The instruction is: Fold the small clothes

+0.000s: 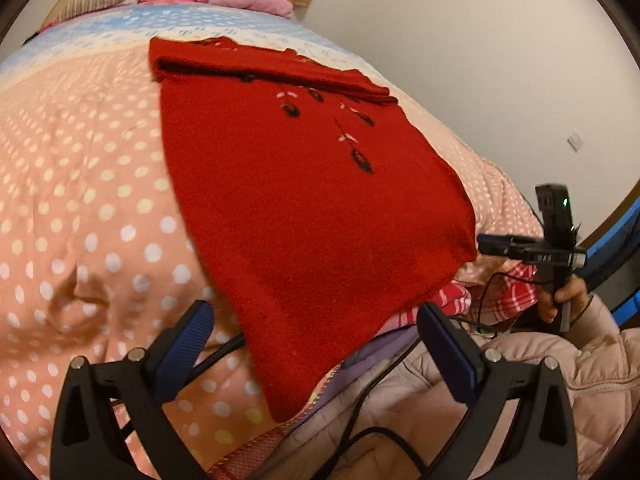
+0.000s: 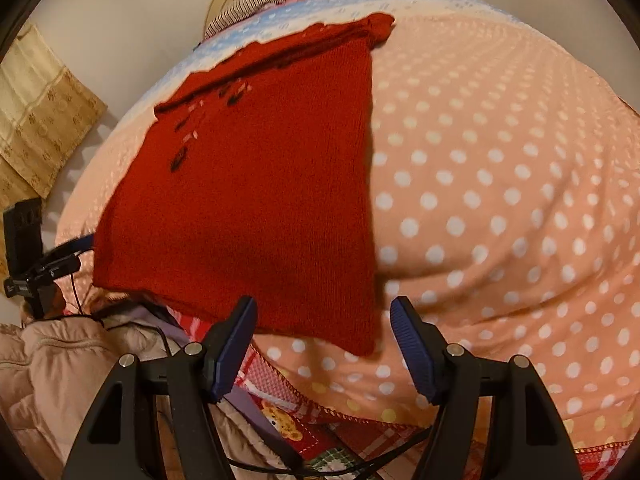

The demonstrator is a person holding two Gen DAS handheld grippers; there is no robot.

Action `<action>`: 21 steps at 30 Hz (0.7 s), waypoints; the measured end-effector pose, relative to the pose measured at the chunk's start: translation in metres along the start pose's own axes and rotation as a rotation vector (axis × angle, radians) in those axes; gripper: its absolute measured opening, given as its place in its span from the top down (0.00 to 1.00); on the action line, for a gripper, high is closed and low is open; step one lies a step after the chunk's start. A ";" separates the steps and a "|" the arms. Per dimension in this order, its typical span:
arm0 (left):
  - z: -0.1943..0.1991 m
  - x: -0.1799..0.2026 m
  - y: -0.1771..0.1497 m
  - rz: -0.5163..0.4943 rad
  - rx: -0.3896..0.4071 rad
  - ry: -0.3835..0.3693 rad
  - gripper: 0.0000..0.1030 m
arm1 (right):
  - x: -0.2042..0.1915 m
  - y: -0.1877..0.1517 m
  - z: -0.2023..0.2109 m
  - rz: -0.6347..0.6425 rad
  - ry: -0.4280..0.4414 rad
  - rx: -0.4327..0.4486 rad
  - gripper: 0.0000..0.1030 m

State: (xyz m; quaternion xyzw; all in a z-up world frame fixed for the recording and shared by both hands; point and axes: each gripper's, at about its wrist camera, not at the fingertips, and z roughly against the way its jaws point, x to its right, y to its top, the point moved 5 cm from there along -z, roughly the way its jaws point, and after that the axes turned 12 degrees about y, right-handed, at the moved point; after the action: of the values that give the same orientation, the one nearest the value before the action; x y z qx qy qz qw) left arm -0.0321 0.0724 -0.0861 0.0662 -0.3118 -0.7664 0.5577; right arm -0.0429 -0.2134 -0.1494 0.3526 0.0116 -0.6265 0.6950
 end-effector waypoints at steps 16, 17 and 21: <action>-0.016 -0.021 -0.016 0.112 -0.082 -0.050 0.20 | 0.018 -0.010 -0.027 -0.140 0.069 -0.021 0.58; -0.017 -0.022 -0.017 0.119 -0.091 -0.058 0.30 | 0.018 -0.011 -0.028 -0.138 0.080 -0.025 0.78; -0.025 -0.025 -0.021 0.137 -0.148 -0.058 0.67 | 0.009 -0.011 -0.031 -0.081 0.057 -0.046 0.91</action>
State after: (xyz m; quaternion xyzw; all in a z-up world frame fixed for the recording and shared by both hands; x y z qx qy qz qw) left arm -0.0293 0.0884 -0.1238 -0.0188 -0.2743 -0.7491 0.6027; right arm -0.0373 -0.2055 -0.1820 0.3535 0.0600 -0.6436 0.6762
